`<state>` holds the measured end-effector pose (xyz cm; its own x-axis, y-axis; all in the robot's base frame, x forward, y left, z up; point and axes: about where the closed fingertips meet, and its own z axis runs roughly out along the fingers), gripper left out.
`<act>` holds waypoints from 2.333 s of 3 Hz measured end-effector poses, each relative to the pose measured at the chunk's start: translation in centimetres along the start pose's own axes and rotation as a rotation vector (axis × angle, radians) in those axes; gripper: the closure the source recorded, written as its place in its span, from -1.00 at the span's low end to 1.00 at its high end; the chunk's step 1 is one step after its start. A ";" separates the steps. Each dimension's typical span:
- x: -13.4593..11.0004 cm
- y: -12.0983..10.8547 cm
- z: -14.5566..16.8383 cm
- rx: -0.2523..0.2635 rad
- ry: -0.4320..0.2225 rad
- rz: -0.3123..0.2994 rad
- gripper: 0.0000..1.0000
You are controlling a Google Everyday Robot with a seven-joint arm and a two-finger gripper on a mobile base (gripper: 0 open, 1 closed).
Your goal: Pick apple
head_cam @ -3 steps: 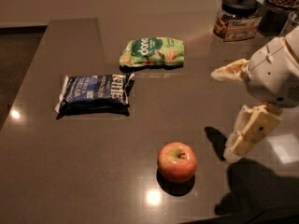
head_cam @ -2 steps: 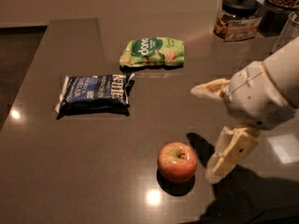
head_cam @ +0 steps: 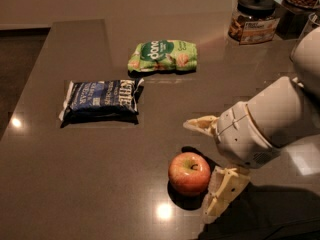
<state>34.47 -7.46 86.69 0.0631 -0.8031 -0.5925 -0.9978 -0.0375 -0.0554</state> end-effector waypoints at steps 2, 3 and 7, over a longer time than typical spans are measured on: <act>0.3 0.7 1.7 -0.049 0.008 -0.007 -0.66; 0.4 0.6 1.7 -0.061 0.004 0.003 -0.19; -2.3 -1.7 -8.6 0.048 -0.085 0.015 1.00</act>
Offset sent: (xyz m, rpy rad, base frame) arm -0.0079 0.0085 -0.0248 -0.0121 0.0700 0.0507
